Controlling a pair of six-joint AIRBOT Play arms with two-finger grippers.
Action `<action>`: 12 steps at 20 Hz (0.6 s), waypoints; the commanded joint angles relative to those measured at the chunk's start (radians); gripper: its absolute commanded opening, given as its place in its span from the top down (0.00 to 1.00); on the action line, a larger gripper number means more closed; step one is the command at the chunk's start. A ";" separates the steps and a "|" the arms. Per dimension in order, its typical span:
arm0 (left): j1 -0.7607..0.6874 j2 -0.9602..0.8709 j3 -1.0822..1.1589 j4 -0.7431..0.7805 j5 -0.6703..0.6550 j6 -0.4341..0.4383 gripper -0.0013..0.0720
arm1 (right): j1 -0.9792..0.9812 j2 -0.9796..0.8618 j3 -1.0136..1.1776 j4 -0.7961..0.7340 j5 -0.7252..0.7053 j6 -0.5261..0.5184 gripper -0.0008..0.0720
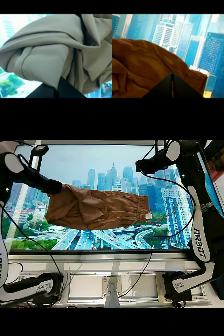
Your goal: Fold the clothes and pants, and hang the long-sleeved shirts on hangers.
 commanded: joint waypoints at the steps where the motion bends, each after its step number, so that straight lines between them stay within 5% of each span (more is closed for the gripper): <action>1: -0.093 0.002 0.053 0.103 -0.016 -0.032 0.96 | 0.001 -0.001 0.000 0.006 0.024 0.000 0.93; 12: -0.147 -0.023 0.056 0.233 0.034 -0.039 0.96 | 0.002 -0.026 -0.031 0.053 -0.017 0.001 0.93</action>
